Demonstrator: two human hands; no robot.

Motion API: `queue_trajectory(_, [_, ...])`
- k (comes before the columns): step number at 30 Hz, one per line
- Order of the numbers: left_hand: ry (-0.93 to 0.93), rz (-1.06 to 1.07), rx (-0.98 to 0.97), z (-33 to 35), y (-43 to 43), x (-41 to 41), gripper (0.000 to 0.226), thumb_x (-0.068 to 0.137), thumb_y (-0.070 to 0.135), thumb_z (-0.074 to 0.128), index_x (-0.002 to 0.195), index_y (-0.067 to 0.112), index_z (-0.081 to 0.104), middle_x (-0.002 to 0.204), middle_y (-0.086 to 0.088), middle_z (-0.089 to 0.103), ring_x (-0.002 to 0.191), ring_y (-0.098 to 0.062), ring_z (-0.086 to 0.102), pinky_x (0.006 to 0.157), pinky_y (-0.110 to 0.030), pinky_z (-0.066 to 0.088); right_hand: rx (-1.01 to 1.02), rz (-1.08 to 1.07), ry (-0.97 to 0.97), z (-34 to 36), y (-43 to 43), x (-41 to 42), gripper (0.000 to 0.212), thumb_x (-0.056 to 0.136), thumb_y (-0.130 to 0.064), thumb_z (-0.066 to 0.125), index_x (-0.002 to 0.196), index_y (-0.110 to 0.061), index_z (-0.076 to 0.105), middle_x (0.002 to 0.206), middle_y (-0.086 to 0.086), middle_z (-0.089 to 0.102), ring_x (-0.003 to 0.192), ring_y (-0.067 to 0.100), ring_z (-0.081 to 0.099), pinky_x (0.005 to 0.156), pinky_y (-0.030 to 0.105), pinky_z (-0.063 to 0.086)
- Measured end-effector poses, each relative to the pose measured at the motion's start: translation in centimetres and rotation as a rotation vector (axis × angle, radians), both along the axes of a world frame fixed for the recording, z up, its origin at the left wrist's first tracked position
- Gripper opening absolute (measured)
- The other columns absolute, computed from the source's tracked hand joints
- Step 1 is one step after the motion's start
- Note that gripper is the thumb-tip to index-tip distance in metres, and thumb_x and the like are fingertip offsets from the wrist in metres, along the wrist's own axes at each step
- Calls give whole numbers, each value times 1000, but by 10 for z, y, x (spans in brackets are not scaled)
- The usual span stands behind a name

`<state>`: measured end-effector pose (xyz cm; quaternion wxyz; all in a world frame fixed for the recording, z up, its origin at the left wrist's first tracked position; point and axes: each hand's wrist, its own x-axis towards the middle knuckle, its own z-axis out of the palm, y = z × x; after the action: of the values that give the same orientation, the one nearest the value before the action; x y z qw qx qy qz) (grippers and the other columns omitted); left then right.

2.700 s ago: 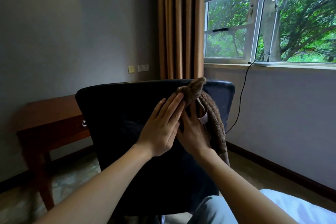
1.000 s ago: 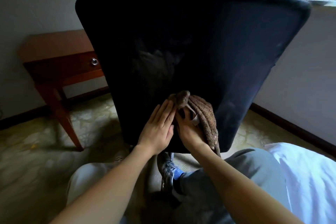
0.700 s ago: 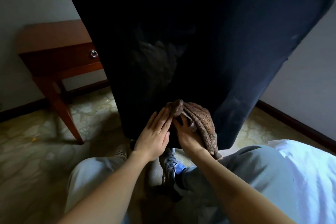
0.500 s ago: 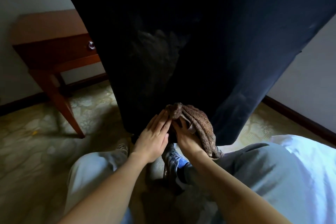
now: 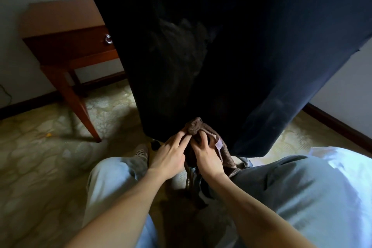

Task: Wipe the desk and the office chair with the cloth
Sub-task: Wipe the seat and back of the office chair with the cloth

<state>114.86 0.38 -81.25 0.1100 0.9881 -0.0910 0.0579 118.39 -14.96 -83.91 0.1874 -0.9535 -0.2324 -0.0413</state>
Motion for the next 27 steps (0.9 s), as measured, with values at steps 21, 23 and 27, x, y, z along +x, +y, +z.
queue_trajectory(21, [166,503,-1399,54,-10,-13,44,97,46,56,137,30,55,132,-3,61,118,-18,58,106,-37,47,750,-107,-3,70,24,-20,56,85,-6,66,136,-20,50,117,-21,46,112,1,43,100,7,28])
queue_trajectory(23, [126,537,-1435,64,-7,-12,36,101,30,56,137,34,55,127,0,60,114,-18,58,101,-35,48,788,-126,13,78,27,-21,57,84,-10,69,136,-17,48,119,-12,48,115,5,46,101,13,33])
queue_trajectory(27, [21,564,-1509,87,-3,-12,48,98,4,50,130,39,58,122,2,61,113,-17,59,105,-39,49,805,-96,43,95,32,-23,70,77,-19,74,140,-18,43,126,-3,42,120,7,42,103,12,32])
